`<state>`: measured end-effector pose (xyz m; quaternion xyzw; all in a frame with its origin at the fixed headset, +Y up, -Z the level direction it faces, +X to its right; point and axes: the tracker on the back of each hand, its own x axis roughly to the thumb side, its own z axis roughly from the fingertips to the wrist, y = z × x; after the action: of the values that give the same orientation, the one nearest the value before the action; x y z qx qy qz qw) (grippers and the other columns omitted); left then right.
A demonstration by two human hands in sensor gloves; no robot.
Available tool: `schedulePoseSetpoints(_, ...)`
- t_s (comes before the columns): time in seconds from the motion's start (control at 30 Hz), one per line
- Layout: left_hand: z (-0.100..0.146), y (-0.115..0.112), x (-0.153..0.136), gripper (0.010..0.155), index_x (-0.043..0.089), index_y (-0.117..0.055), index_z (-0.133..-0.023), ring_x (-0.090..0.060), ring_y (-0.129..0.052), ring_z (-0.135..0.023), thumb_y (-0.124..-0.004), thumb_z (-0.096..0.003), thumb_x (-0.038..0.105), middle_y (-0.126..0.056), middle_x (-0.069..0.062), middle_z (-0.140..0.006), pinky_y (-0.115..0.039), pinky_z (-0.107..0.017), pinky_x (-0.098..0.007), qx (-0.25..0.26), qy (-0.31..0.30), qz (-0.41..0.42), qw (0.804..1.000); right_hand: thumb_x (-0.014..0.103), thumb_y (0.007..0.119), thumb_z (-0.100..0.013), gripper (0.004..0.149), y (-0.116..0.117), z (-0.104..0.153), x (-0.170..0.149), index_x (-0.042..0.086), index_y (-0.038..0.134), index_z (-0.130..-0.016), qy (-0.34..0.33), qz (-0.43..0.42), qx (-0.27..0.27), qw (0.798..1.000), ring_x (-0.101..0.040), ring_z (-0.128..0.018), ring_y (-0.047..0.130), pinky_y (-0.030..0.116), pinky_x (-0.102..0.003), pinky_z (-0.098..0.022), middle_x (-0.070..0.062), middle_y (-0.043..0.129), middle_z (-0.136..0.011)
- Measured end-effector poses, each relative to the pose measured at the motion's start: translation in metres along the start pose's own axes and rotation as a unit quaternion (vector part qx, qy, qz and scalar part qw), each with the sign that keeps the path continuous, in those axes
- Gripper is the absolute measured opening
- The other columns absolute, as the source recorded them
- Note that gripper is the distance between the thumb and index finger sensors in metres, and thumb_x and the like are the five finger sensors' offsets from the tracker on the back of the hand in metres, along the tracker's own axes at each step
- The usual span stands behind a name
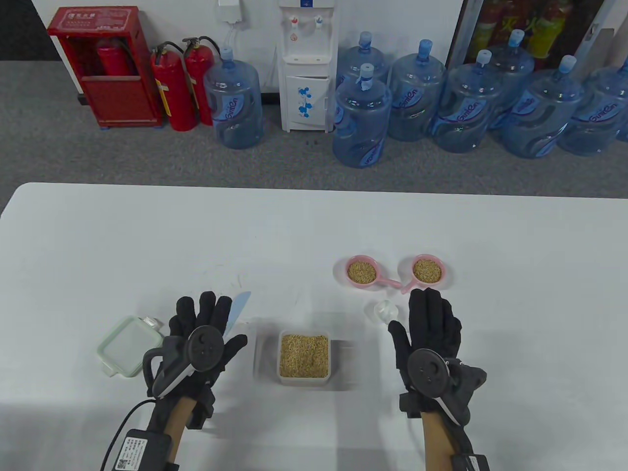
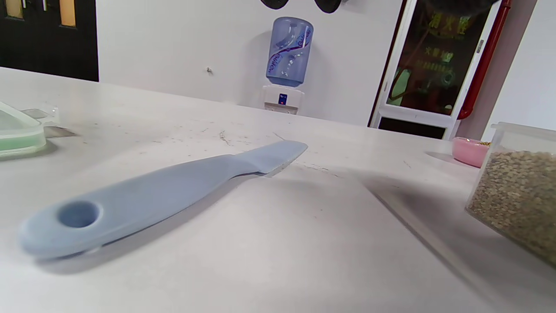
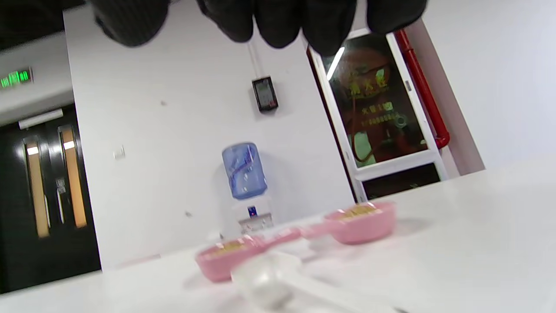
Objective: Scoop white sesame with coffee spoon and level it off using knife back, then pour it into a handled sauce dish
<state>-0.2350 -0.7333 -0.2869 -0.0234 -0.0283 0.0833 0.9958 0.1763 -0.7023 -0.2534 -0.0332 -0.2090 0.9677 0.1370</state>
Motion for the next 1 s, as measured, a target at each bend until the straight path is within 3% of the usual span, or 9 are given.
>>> schedulePoseSetpoints(0.07, 0.000, 0.000, 0.000, 0.080, 0.036, -0.032, -0.120, -0.048, -0.018, -0.114, -0.057, -0.0501, 0.067, -0.023, -0.002, -0.128, -0.034, -0.083, -0.060, 0.001, 0.001, -0.001, 1.000, 0.052, 0.055, -0.060, 0.070, 0.004, 0.000, -0.005, 0.020, 0.038, -0.120, 0.010, -0.002, 0.009, 1.000, -0.042, -0.112, 0.044, 0.042, -0.063, -0.077, -0.015, 0.034, -0.125)
schedulePoseSetpoints(0.17, 0.000, 0.001, 0.000, 0.080, 0.036, -0.032, -0.120, -0.048, -0.018, -0.114, -0.057, -0.0500, 0.067, -0.023, -0.002, -0.128, -0.034, -0.083, -0.060, 0.000, 0.003, -0.002, 1.000, 0.045, 0.065, -0.060, 0.062, 0.010, -0.001, -0.010, 0.021, 0.053, -0.116, 0.034, 0.018, 0.021, 0.999, -0.039, -0.109, 0.058, 0.053, -0.060, -0.076, -0.014, 0.047, -0.122)
schedulePoseSetpoints(0.23, 0.000, 0.000, -0.001, 0.080, 0.036, -0.032, -0.120, -0.048, -0.018, -0.114, -0.057, -0.0500, 0.067, -0.023, -0.002, -0.128, -0.034, -0.083, -0.060, -0.002, 0.004, -0.003, 1.000, 0.048, 0.067, -0.059, 0.062, 0.014, -0.001, -0.013, 0.023, 0.055, -0.115, 0.036, 0.042, 0.036, 0.998, -0.037, -0.108, 0.062, 0.056, -0.059, -0.075, -0.012, 0.051, -0.121)
schedulePoseSetpoints(0.37, 0.000, 0.001, -0.001, 0.080, 0.037, -0.032, -0.120, -0.048, -0.018, -0.114, -0.057, -0.0500, 0.067, -0.023, -0.002, -0.128, -0.034, -0.083, -0.060, 0.000, 0.005, -0.002, 1.000, 0.051, 0.064, -0.059, 0.068, 0.017, 0.000, -0.013, 0.019, 0.050, -0.117, 0.041, 0.018, 0.042, 0.998, -0.040, -0.109, 0.056, 0.053, -0.060, -0.076, -0.015, 0.046, -0.123)
schedulePoseSetpoints(0.7, 0.000, 0.003, -0.001, 0.080, 0.036, -0.031, -0.120, -0.048, -0.017, -0.114, -0.057, -0.0500, 0.067, -0.022, -0.002, -0.128, -0.034, -0.083, -0.061, 0.012, 0.008, -0.006, 1.000, 0.054, 0.061, -0.059, 0.070, 0.018, 0.000, -0.014, 0.022, 0.043, -0.119, 0.033, 0.031, 0.040, 0.998, -0.042, -0.112, 0.047, 0.046, -0.062, -0.077, -0.015, 0.036, -0.124)
schedulePoseSetpoints(0.87, 0.003, 0.016, -0.006, 0.080, 0.036, -0.031, -0.120, -0.048, -0.017, -0.114, -0.058, -0.0504, 0.067, -0.022, -0.003, -0.128, -0.034, -0.083, -0.061, 0.043, 0.019, -0.003, 0.999, 0.055, 0.059, -0.059, 0.071, 0.019, -0.001, -0.013, 0.023, 0.039, -0.120, 0.026, 0.028, 0.050, 0.998, -0.042, -0.113, 0.042, 0.043, -0.063, -0.077, -0.015, 0.032, -0.125)
schedulePoseSetpoints(1.0, 0.003, 0.033, -0.027, 0.080, 0.036, -0.032, -0.120, -0.048, -0.017, -0.114, -0.058, -0.0505, 0.066, -0.022, -0.002, -0.128, -0.034, -0.083, -0.060, 0.065, 0.049, -0.009, 0.997, 0.056, 0.057, -0.059, 0.072, 0.020, -0.001, -0.014, 0.024, 0.037, -0.120, 0.021, 0.022, 0.061, 0.998, -0.042, -0.113, 0.039, 0.041, -0.063, -0.077, -0.015, 0.029, -0.125)
